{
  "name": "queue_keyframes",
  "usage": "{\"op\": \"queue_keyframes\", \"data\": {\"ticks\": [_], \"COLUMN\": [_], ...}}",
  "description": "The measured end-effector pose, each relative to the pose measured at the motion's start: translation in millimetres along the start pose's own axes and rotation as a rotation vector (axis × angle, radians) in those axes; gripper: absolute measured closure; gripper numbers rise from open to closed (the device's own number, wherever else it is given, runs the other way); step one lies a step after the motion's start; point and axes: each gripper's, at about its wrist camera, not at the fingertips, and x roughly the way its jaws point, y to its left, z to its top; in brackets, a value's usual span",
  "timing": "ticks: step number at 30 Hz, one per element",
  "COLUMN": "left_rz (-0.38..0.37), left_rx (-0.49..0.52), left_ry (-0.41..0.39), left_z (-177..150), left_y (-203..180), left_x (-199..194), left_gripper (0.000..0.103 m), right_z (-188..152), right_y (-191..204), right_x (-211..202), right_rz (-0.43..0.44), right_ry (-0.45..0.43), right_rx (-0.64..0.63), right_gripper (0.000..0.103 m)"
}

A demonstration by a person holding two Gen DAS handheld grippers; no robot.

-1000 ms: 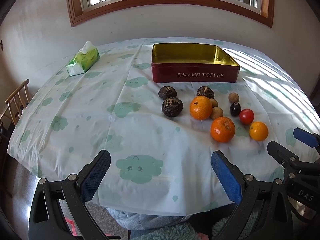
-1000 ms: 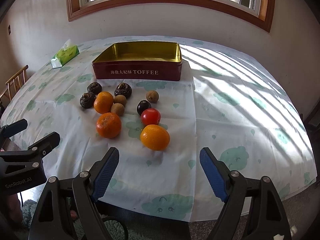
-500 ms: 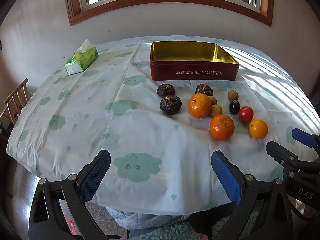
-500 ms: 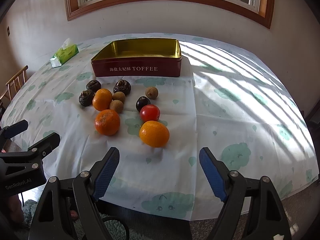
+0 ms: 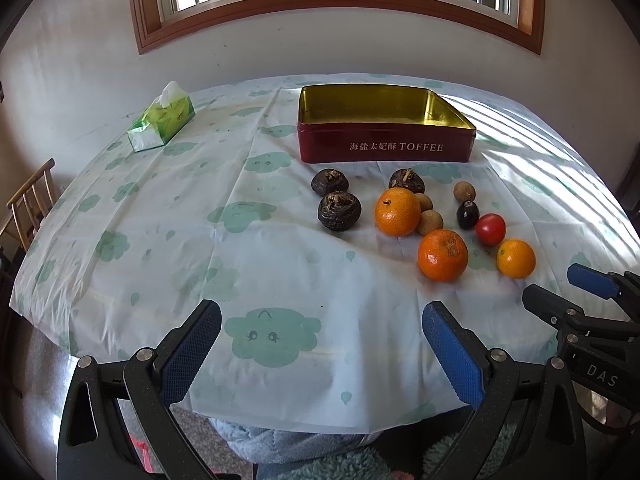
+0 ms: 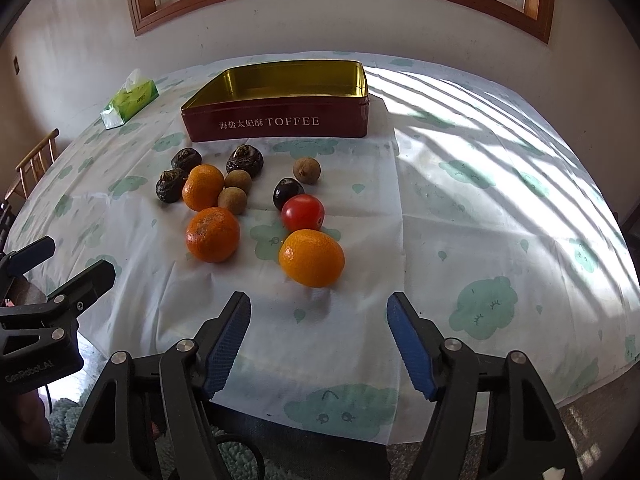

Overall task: Organize fruits
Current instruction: 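Grasp the large orange with the right tool while the left tool grasps another orange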

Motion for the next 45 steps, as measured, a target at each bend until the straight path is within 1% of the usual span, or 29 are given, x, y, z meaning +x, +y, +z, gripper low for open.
{"op": "queue_keyframes", "data": {"ticks": [3, 5, 8, 13, 16, 21, 24, 27, 34, 39, 45], "left_rz": [-0.01, -0.019, -0.029, -0.053, -0.071, -0.112, -0.119, -0.121, -0.142, -0.149, -0.159], "left_rx": [0.0, 0.005, 0.017, 0.028, 0.037, 0.057, 0.066, 0.07, 0.082, 0.092, 0.109], "left_ry": [0.003, 0.004, 0.007, 0.023, 0.035, 0.042, 0.048, 0.063, 0.082, 0.084, 0.077], "left_z": [2.1, 3.3, 3.9, 5.2, 6.3, 8.8, 8.5, 8.8, 9.9, 11.2, 14.4], "left_y": [-1.7, -3.0, -4.4, -6.3, -9.7, -15.9, -19.8, -22.1, -26.8, -30.8, -37.0], "left_x": [4.3, 7.4, 11.9, 21.0, 26.6, 32.9, 35.7, 39.4, 44.3, 45.1, 44.5], "left_gripper": [0.003, 0.003, 0.009, 0.015, 0.019, 0.019, 0.019, 0.019, 0.019, 0.019, 0.019], "right_z": [1.9, 2.6, 4.0, 7.0, 9.6, 14.9, 18.2, 20.8, 20.1, 19.2, 19.3], "right_y": [-2.3, -3.7, -4.0, -2.5, -1.4, 0.0, 1.9, 2.7, -0.9, -9.5, -27.1], "right_x": [4.7, 8.9, 16.9, 29.7, 35.2, 41.3, 44.4, 46.0, 45.0, 43.6, 42.9], "right_rz": [0.007, 0.013, 0.023, 0.035, 0.033, 0.028, 0.02, 0.017, 0.027, 0.011, -0.028], "right_ry": [0.009, 0.019, 0.041, 0.072, 0.079, 0.078, 0.073, 0.069, 0.062, 0.06, 0.058], "right_rx": [0.008, 0.011, 0.009, 0.003, -0.005, -0.02, -0.036, -0.045, -0.038, -0.016, 0.022], "right_gripper": [0.037, 0.039, 0.045, 0.05, 0.05, 0.05, 0.057, 0.066, 0.067, 0.068, 0.068]}}
